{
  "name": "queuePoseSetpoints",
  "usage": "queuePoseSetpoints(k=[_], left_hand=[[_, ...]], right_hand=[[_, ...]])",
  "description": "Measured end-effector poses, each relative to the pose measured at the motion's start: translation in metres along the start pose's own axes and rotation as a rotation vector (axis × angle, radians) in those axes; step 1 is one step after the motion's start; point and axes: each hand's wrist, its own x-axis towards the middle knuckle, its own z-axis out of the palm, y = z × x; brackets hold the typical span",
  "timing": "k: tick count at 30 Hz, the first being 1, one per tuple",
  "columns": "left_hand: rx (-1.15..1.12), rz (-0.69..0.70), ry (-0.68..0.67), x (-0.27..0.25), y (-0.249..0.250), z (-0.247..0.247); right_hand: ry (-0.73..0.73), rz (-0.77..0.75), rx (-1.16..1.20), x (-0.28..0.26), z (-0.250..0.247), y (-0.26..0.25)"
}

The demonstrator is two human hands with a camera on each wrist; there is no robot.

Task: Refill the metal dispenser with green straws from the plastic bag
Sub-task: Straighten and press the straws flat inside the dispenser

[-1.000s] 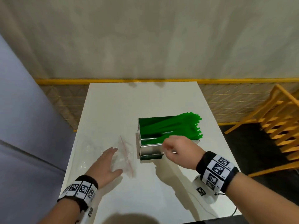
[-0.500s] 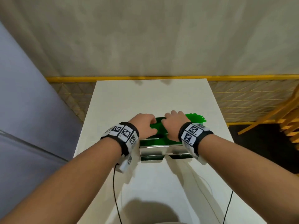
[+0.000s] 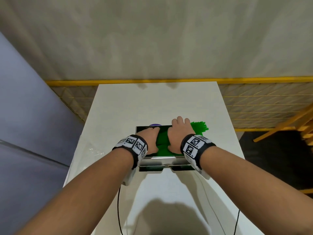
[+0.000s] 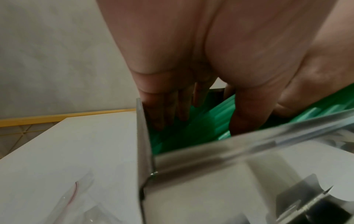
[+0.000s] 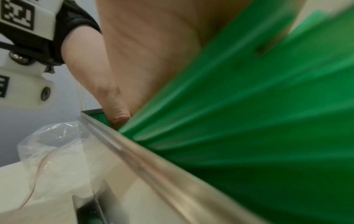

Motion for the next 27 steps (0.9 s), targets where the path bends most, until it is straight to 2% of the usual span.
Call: queuePoseSetpoints(k=[3, 8, 17, 20, 22, 24, 27], left_hand=[[0.009, 0.010, -0.015, 0.002, 0.007, 0.002], [0.021, 0.037, -0.042, 0.008, 0.019, 0.001], [0.046, 0.042, -0.082, 0.024, 0.028, 0.000], [0.075, 0.060, -0.071, 0.029, 0.030, 0.003], [0.082, 0.045, -0.084, 0.031, 0.031, 0.005], [0.082, 0.037, -0.093, 0.033, 0.033, 0.007], [0.066, 0.018, -0.104, 0.036, 0.031, 0.008]], right_hand=[[0.039, -0.020, 0.026, -0.004, 0.001, 0.001], [0.020, -0.048, 0.119, -0.009, 0.001, 0.006], [0.097, -0.157, 0.276, -0.022, 0.000, 0.036], [0.273, -0.062, 0.384, -0.029, -0.001, 0.049], [0.323, 0.055, 0.435, -0.035, 0.003, 0.058], [0.252, 0.133, 0.503, -0.040, 0.010, 0.063], [0.173, 0.156, 0.683, -0.044, 0.025, 0.061]])
